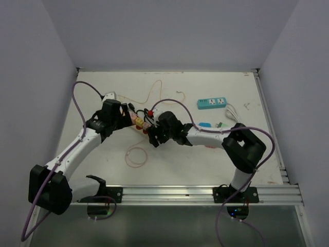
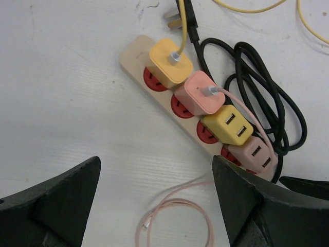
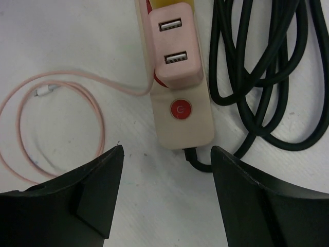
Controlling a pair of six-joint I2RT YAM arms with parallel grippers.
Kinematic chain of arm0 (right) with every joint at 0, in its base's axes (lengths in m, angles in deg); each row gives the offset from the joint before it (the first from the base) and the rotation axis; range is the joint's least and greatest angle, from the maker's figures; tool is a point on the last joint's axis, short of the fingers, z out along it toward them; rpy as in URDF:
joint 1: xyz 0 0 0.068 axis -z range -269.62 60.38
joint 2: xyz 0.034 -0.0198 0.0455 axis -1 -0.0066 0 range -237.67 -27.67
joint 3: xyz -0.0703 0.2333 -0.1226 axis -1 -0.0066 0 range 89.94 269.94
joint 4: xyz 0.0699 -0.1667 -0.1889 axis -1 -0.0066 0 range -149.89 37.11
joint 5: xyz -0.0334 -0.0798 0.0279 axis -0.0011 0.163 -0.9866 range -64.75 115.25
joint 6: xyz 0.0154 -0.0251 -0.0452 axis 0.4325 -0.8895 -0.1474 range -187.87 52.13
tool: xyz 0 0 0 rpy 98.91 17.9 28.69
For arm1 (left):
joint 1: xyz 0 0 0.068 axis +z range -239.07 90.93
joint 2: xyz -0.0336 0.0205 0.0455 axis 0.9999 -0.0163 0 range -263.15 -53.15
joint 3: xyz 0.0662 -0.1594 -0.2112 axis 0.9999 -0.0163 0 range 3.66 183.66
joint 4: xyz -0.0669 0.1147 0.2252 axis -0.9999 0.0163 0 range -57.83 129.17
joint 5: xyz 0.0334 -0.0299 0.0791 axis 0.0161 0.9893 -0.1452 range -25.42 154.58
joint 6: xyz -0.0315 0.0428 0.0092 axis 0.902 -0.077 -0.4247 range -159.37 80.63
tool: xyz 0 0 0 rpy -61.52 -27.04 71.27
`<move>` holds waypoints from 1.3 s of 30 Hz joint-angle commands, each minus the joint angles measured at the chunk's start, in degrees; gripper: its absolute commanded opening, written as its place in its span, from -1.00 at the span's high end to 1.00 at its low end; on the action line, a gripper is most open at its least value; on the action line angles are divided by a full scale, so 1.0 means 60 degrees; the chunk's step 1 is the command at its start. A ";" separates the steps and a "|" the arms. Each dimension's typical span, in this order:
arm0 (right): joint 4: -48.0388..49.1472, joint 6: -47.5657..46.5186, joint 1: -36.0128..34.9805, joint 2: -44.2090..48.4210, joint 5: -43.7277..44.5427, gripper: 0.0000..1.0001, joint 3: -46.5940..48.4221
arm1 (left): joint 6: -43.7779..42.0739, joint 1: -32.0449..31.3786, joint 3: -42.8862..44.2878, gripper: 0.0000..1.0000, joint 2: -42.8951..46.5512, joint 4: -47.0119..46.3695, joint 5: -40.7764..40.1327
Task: Pull the plug off the socket
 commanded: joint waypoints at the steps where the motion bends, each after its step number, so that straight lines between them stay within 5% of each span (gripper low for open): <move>1: 0.0457 -0.0547 -0.0065 -0.0613 0.0486 -0.45 0.0504 | -0.1154 0.0487 -0.0224 -0.86 0.0369 -0.0495 0.0488; 17: 0.0984 -0.1076 -0.0094 -0.2356 0.0764 -0.29 0.1296 | -0.1302 0.1631 -0.1207 -0.86 0.0663 -0.1391 0.1881; 20: 0.1102 -0.0973 -0.0094 -0.2387 0.0735 0.05 0.1077 | -0.1287 0.1675 -0.1237 -0.86 0.0707 -0.1405 0.1939; 22: 0.1307 -0.0827 -0.0094 -0.2095 0.0764 0.57 0.0668 | -0.1199 0.1704 -0.1266 -0.86 0.0722 -0.1420 0.2012; 25: 0.1614 -0.0563 -0.0094 -0.1319 0.0866 0.97 -0.0165 | -0.0922 0.1719 -0.1353 -0.86 0.0693 -0.1405 0.2129; 39: 0.0326 0.0036 -0.0841 0.1714 0.1349 1.00 -0.3025 | 0.2607 0.1530 -0.1984 -0.70 0.1087 -0.1083 0.3668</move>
